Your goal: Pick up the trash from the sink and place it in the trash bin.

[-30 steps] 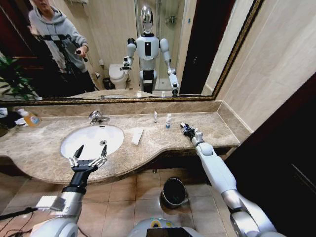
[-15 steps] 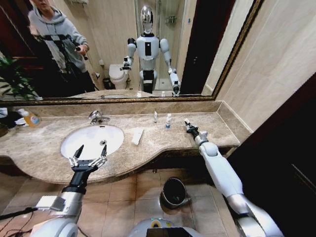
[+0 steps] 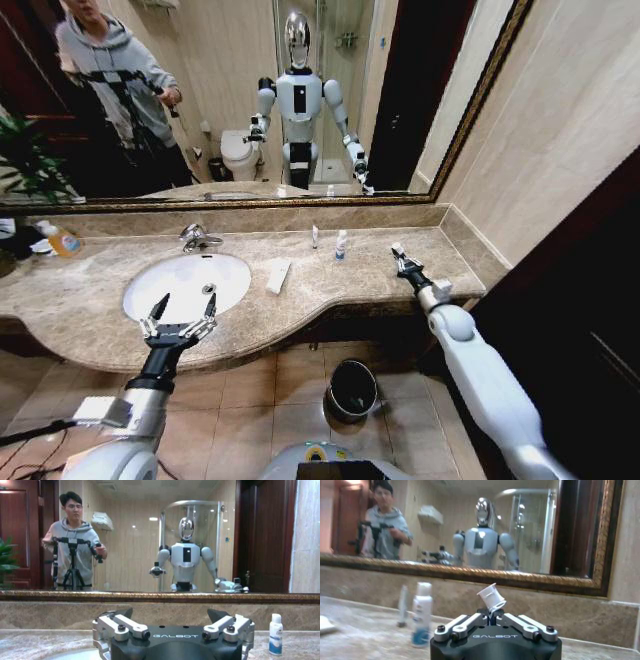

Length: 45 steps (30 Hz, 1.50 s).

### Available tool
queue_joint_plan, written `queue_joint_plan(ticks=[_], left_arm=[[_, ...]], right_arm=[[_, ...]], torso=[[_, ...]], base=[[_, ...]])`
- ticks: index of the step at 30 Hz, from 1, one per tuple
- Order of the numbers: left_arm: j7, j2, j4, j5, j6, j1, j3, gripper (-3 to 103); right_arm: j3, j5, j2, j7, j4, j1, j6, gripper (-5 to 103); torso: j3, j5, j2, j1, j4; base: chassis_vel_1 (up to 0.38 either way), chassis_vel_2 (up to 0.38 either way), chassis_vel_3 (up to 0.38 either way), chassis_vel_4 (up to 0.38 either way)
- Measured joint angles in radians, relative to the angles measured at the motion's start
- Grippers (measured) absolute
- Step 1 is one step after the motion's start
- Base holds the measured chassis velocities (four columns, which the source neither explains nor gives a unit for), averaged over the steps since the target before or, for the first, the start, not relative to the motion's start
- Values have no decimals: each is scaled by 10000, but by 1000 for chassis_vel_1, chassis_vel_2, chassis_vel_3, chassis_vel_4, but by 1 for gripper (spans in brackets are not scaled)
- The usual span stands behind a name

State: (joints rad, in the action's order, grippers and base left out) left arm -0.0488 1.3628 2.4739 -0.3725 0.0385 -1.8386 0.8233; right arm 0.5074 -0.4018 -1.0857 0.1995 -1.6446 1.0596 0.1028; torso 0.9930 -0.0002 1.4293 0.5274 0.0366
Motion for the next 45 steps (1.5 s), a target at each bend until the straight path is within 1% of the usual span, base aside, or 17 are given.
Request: queue_joint_plan(ticks=[3, 4, 6, 8, 10, 11, 14, 16, 17, 19, 21, 29, 35, 39, 40, 41, 45], left_arm=[[1, 0, 0, 0, 0, 0, 0, 100], [1, 0, 0, 0, 0, 0, 0, 100], [1, 1, 0, 0, 0, 0, 0, 100], [0, 1, 0, 0, 0, 0, 0, 100], [0, 0, 0, 0, 0, 0, 0, 100], [0, 0, 0, 0, 0, 0, 0, 100], [0, 0, 0, 0, 0, 0, 0, 100], [0, 0, 0, 0, 0, 0, 0, 100], [0, 0, 0, 0, 0, 0, 0, 100], [0, 0, 0, 0, 0, 0, 0, 100], [0, 0, 0, 0, 0, 0, 0, 100], [0, 0, 0, 0, 1, 0, 0, 100], [0, 0, 0, 0, 0, 0, 0, 100], [0, 0, 0, 0, 0, 0, 0, 100], [0, 0, 0, 0, 0, 0, 0, 100], [0, 0, 0, 0, 1, 0, 0, 100], [0, 0, 0, 0, 0, 0, 0, 100]], right_arm=[[221, -19, -287, -48, -1001, 1262, 519, 4], [221, -19, -287, -48, -1001, 1262, 519, 4], [345, 43, -434, -222, -1492, 2386, 884, 4], [373, 59, -455, -226, -1533, 2577, 953, 4], [464, 190, -565, -219, -1463, 3321, 1446, 4], [464, 190, -565, -219, -1463, 3321, 1446, 4], [427, 290, -686, -129, -675, 4079, 2293, 4], [409, 295, -705, -122, -539, 4151, 2393, 4], [324, 358, -788, -107, 49, 4304, 2820, 4], [303, 426, -825, -99, 282, 4319, 2951, 4], [180, 612, -926, -75, 1091, 4306, 3222, 4], [-426, 1068, -1293, 94, 2863, 3923, 3235, 4], [-1070, 1183, -1582, 350, 4010, 3435, 2788, 4], [-1220, 2161, -2035, 739, 5733, 2573, 2623, 4], [-1220, 2161, -2035, 739, 5733, 2573, 2623, 4], [-1222, 2727, -2241, 799, 6363, 2255, 2592, 4], [-1265, 3508, -2586, 1014, 7177, 1799, 2361, 4]], torso=[[0, 1, -1, 0, 5], [0, 1, -1, 0, 5], [0, 2, 0, 0, 0], [0, 3, 0, 0, 0], [-1, 0, 1, -1, 1], [-1, 0, 1, -1, 1], [0, 0, 0, 0, 2], [0, 1, 0, 0, 1], [0, 2, 0, 0, 1], [0, 2, 0, 0, 2], [0, 2, 0, 0, 2], [1, 1, -2, 1, 2], [1, 1, -1, 1, 2], [1, 2, -2, 1, 3], [1, 2, -2, 1, 3], [2, 3, -2, 2, 3], [2, -1, -2, 2, 2]], base=[[0, 0, 0, 0], [0, 0, 0, 0], [0, 0, 0, 0], [0, 0, 0, 0], [0, 0, 0, 0], [0, 0, 0, 0], [0, 0, 0, 0], [0, 0, 0, 0], [0, 0, 0, 0], [0, 0, 0, 0], [0, 0, 0, 0], [0, 0, 0, 0], [0, 0, 0, 0], [0, 0, 0, 0], [0, 0, 0, 0], [0, 0, 0, 0], [0, 0, 0, 0]])
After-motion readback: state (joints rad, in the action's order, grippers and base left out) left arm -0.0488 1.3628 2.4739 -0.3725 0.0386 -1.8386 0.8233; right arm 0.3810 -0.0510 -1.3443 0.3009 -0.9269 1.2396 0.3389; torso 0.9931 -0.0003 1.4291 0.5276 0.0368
